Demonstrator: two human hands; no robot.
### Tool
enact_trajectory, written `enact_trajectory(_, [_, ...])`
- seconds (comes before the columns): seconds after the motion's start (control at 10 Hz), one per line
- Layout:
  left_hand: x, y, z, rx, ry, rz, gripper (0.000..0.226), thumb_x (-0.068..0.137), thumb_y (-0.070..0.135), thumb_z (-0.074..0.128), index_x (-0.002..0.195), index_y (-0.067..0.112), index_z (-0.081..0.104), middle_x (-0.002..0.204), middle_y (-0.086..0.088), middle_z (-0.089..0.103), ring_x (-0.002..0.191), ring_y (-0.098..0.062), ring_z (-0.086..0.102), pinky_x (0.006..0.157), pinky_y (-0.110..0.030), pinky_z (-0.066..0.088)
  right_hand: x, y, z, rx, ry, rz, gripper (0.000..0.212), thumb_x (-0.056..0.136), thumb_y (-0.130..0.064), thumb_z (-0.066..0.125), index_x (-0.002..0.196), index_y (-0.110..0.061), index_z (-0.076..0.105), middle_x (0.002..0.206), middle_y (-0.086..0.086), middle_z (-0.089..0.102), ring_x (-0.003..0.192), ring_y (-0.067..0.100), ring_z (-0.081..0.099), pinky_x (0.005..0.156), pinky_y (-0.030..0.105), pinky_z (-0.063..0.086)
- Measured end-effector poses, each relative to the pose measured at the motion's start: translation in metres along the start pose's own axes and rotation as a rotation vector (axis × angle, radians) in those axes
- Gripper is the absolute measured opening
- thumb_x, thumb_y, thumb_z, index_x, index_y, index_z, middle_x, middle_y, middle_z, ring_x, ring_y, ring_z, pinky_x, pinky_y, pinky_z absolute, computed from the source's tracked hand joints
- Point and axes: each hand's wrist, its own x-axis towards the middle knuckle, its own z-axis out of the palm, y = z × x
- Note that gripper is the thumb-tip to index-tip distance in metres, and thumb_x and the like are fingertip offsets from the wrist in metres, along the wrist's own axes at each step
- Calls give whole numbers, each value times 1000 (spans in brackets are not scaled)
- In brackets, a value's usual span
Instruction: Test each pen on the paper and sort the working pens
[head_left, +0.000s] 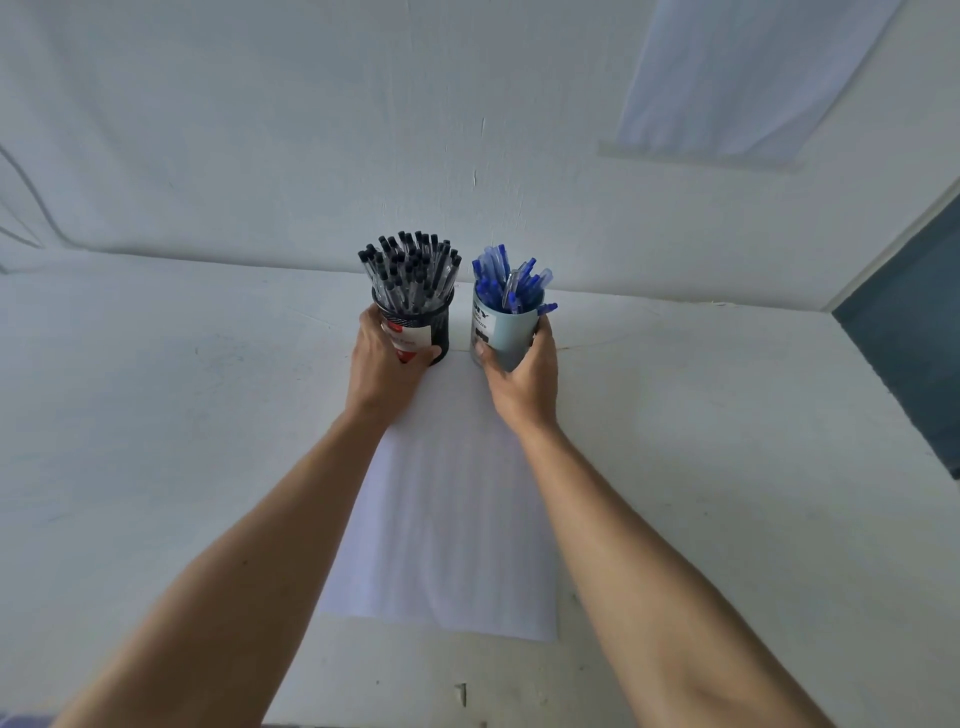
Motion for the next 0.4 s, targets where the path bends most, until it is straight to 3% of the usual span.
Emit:
enact_trajectory(0.3, [-4,7,-3,20,-15,-11,78,81,21,80,143,6,35,135,-15,56,122,-36,53,89,-35,41,3,2,-6,18,-33,35,72,77,-21,83,137,-6,47,123,9,63,109,24,61,86,29,48])
enact_trajectory(0.4, [-6,14,-7,8,-30,-34,81,80,22,81,144,6,34,133,-13,59,121,-36,54,88,-34,42,3,-2,-5,49,-60,60,72,78,-18,81,138,-6,44,127,10,60,112,26,59,92,35,50])
